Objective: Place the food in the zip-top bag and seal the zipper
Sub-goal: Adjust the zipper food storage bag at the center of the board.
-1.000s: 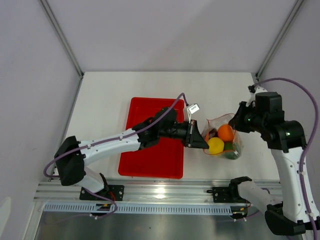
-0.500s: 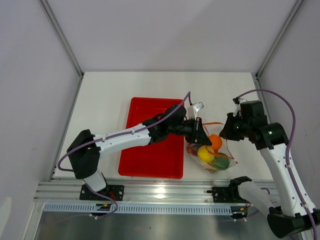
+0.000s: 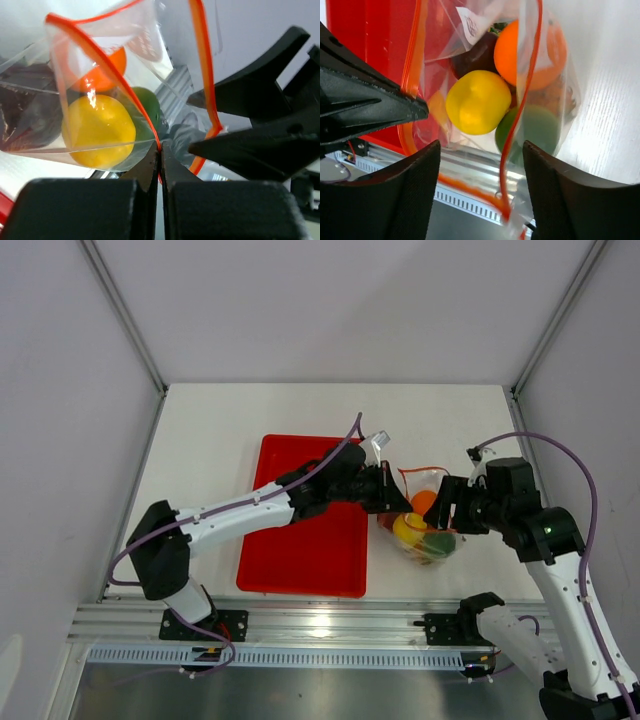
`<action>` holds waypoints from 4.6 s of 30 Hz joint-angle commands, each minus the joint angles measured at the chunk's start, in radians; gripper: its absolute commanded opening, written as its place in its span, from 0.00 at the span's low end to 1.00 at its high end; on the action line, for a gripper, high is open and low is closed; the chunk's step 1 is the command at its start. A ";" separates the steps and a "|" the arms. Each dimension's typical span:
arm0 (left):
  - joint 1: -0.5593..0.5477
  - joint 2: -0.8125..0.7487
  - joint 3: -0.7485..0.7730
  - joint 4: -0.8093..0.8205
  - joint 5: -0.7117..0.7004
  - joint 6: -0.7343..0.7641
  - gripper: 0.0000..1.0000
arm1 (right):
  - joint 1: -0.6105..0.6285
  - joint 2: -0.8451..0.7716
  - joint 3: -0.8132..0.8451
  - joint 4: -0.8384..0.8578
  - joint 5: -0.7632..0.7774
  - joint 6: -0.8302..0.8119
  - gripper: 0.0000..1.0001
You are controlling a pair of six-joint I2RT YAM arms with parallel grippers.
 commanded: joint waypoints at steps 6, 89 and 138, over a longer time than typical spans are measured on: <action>0.008 -0.036 0.095 -0.078 -0.115 -0.116 0.00 | 0.006 -0.015 0.041 -0.042 0.050 -0.043 0.70; 0.163 -0.048 0.193 0.154 0.422 0.574 0.75 | 0.086 0.084 0.289 -0.172 -0.129 -0.140 0.00; 0.013 -0.113 -0.046 0.459 0.914 1.050 1.00 | 0.172 0.005 0.232 -0.172 -0.533 -0.126 0.00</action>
